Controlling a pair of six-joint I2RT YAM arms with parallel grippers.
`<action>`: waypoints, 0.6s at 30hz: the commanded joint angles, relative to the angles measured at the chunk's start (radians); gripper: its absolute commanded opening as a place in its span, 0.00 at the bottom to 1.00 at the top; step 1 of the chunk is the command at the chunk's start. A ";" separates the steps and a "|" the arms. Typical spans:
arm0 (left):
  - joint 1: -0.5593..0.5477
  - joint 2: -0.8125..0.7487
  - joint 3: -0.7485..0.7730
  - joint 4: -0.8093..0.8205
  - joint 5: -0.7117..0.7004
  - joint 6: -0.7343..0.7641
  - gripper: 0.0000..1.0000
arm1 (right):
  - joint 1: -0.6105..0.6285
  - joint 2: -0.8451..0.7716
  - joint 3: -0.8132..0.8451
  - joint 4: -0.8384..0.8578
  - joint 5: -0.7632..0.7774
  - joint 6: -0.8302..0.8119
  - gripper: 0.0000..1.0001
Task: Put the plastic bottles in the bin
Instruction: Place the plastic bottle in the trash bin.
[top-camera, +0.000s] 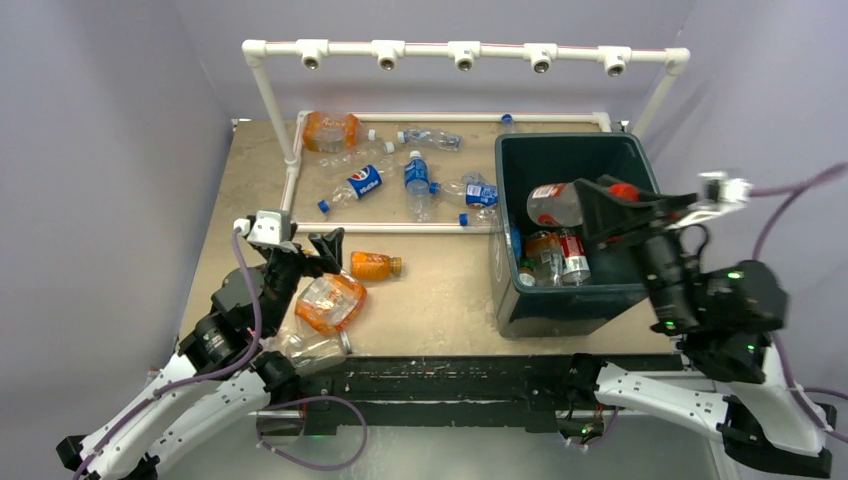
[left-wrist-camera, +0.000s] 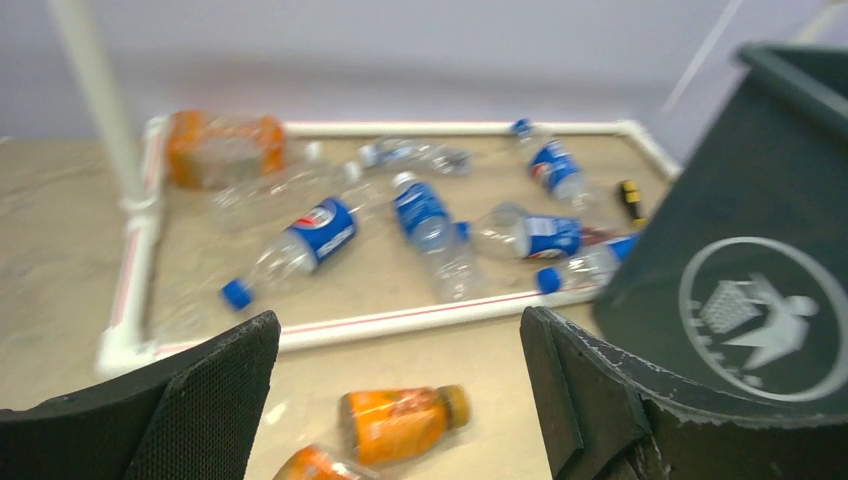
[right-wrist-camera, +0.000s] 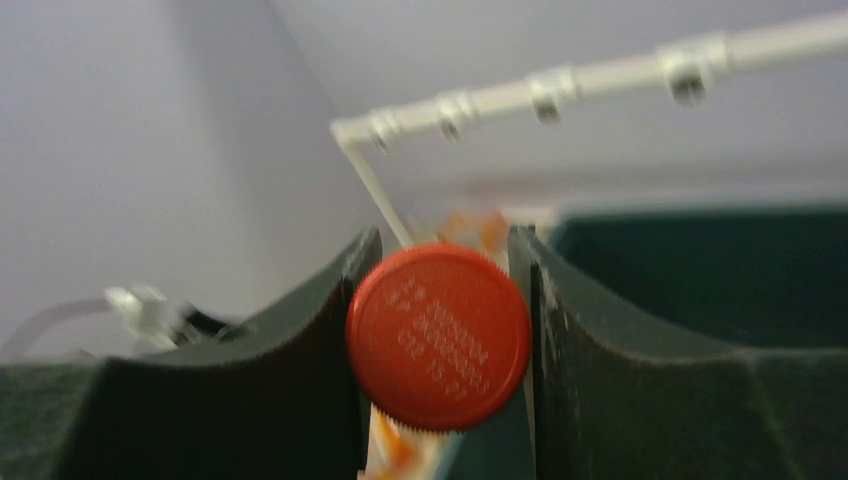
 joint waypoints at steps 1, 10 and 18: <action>0.005 -0.009 0.002 -0.056 -0.203 -0.011 0.88 | 0.004 -0.018 -0.086 -0.125 0.238 0.017 0.00; 0.006 -0.011 0.004 -0.098 -0.181 -0.021 0.87 | 0.004 0.058 -0.153 -0.207 0.281 0.115 0.00; 0.005 -0.008 0.008 -0.103 -0.164 -0.016 0.87 | 0.004 0.114 -0.188 -0.198 0.250 0.160 0.00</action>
